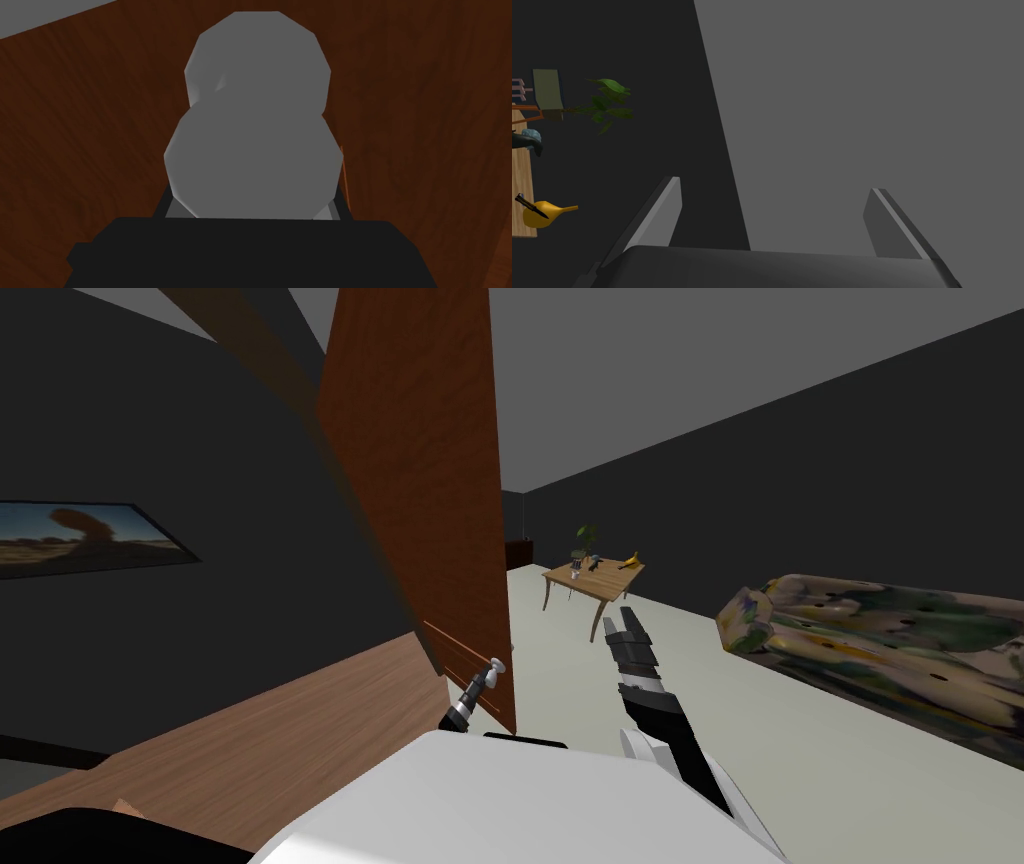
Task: Push the door open
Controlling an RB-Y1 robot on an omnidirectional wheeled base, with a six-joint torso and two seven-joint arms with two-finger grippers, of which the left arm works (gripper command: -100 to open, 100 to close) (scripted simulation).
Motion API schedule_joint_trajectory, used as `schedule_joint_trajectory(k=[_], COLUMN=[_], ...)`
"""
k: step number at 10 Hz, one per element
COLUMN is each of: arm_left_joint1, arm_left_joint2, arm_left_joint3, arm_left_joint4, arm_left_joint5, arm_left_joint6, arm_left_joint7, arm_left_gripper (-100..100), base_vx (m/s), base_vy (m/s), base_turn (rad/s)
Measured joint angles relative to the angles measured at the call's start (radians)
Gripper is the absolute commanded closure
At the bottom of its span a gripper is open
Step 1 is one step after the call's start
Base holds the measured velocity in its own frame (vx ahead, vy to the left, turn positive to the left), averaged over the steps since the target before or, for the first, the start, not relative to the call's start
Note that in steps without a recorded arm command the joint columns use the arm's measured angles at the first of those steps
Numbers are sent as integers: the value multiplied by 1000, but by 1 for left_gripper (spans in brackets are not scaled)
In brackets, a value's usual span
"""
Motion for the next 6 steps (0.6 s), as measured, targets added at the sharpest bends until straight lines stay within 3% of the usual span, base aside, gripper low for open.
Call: schedule_joint_trajectory(k=[6], arm_left_joint1=[-4], arm_left_joint2=[13], arm_left_joint3=[-20], arm_left_joint4=[2], arm_left_joint5=[32], arm_left_joint6=[10], arm_left_joint7=[148], arm_left_gripper=[100], base_vx=[42], base_vy=[-36], base_turn=[50])
